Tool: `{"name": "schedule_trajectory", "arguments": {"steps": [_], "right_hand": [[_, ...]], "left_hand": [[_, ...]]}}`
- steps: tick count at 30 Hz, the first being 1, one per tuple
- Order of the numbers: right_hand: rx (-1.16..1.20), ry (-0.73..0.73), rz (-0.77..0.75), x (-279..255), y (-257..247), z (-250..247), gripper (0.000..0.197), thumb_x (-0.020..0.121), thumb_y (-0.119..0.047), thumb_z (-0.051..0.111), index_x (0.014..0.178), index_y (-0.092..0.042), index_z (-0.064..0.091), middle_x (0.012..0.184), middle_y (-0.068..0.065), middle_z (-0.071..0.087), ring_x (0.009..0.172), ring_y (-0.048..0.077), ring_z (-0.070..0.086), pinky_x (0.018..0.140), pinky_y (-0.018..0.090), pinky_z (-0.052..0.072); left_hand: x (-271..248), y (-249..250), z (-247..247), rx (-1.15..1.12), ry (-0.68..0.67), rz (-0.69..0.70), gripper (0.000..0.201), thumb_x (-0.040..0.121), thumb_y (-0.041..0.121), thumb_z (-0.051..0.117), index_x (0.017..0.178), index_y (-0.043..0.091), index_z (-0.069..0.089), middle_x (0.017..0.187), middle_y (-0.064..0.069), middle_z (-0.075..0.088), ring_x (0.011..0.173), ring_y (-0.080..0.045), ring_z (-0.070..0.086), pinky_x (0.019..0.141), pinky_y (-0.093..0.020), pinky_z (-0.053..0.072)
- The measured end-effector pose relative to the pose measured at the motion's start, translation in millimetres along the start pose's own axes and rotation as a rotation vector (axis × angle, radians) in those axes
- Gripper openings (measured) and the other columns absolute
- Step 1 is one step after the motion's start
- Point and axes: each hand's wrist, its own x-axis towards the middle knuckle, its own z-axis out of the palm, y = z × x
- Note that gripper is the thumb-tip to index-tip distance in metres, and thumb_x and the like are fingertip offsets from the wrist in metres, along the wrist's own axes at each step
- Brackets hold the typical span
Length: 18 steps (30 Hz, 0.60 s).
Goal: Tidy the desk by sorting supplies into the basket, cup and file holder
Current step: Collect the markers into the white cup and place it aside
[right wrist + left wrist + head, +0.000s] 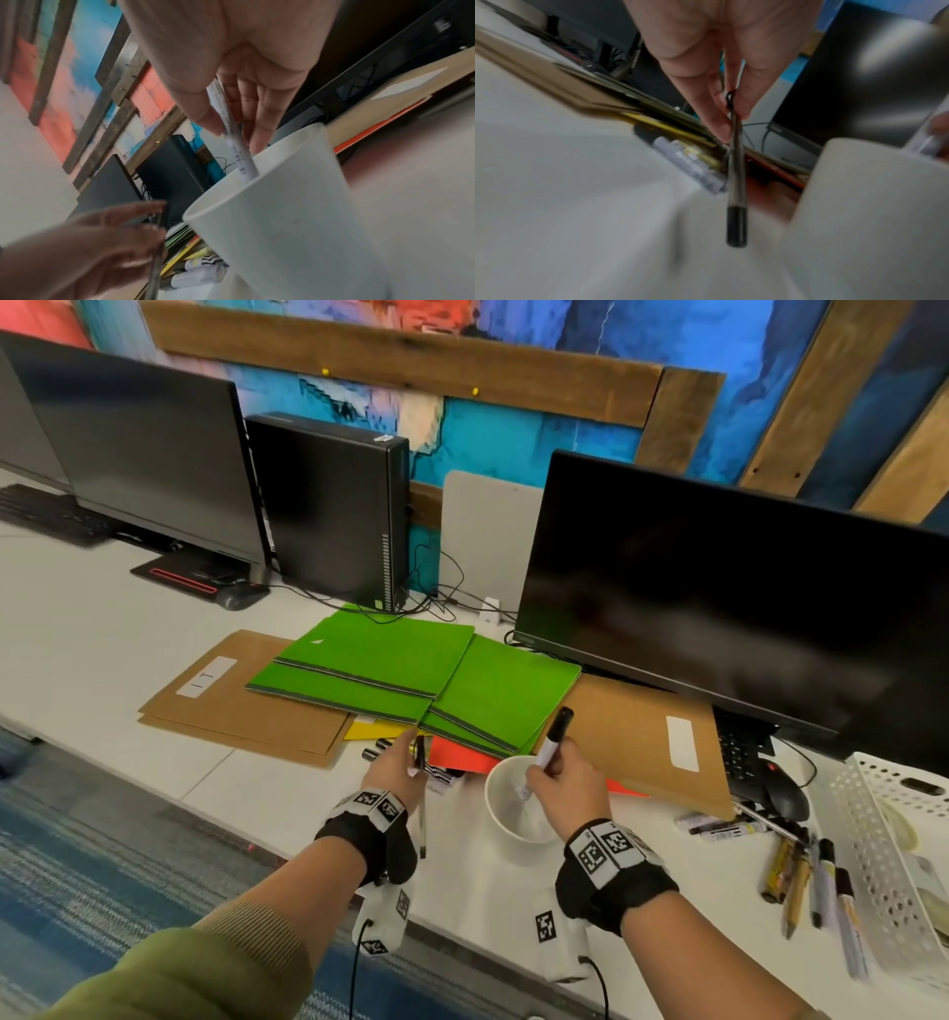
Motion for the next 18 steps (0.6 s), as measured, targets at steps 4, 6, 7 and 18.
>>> {"name": "schedule_trajectory", "arguments": {"steps": [4, 6, 7, 18], "right_hand": [[0.034, 0.03, 0.059, 0.3, 10.0, -5.8, 0.028, 0.082, -0.013, 0.06, 0.11, -0.011, 0.054, 0.094, 0.008, 0.068, 0.077, 0.018, 0.055, 0.068, 0.023, 0.038], [0.038, 0.021, 0.065, 2.2, 14.6, -7.6, 0.029, 0.082, -0.012, 0.06, 0.11, -0.012, 0.053, 0.094, 0.008, 0.068, 0.079, 0.02, 0.057, 0.068, 0.024, 0.039], [0.014, 0.018, 0.062, 3.6, 16.5, -8.2, 0.026, 0.082, -0.013, 0.061, 0.108, -0.011, 0.054, 0.095, 0.009, 0.067, 0.081, 0.022, 0.057, 0.069, 0.024, 0.038], [-0.297, -0.055, 0.081, 14.9, 39.8, 4.8, 0.025, 0.081, -0.028, 0.063, 0.088, -0.006, 0.07, 0.107, 0.013, 0.059, 0.106, 0.029, 0.053, 0.091, 0.028, 0.038]], "left_hand": [[-10.0, 44.4, -13.5, -0.231, 0.064, 0.242, 0.065, 0.091, 0.01, 0.056, 0.146, 0.028, 0.028, 0.132, -0.011, 0.052, 0.101, -0.023, 0.064, 0.086, -0.035, 0.055], [-15.2, 63.9, -17.1, -0.332, 0.111, 0.352, 0.067, 0.09, 0.008, 0.058, 0.146, 0.028, 0.027, 0.126, -0.005, 0.05, 0.091, -0.016, 0.063, 0.081, -0.028, 0.056], [-16.4, 71.8, -17.0, -0.36, 0.136, 0.392, 0.067, 0.09, 0.007, 0.058, 0.146, 0.029, 0.027, 0.122, 0.0, 0.048, 0.089, -0.012, 0.061, 0.077, -0.022, 0.055], [-11.5, 73.1, 36.8, -0.012, -0.012, 0.463, 0.056, 0.09, 0.012, 0.055, 0.141, 0.027, 0.035, 0.104, -0.002, 0.055, 0.099, -0.016, 0.053, 0.084, -0.022, 0.041]]}}
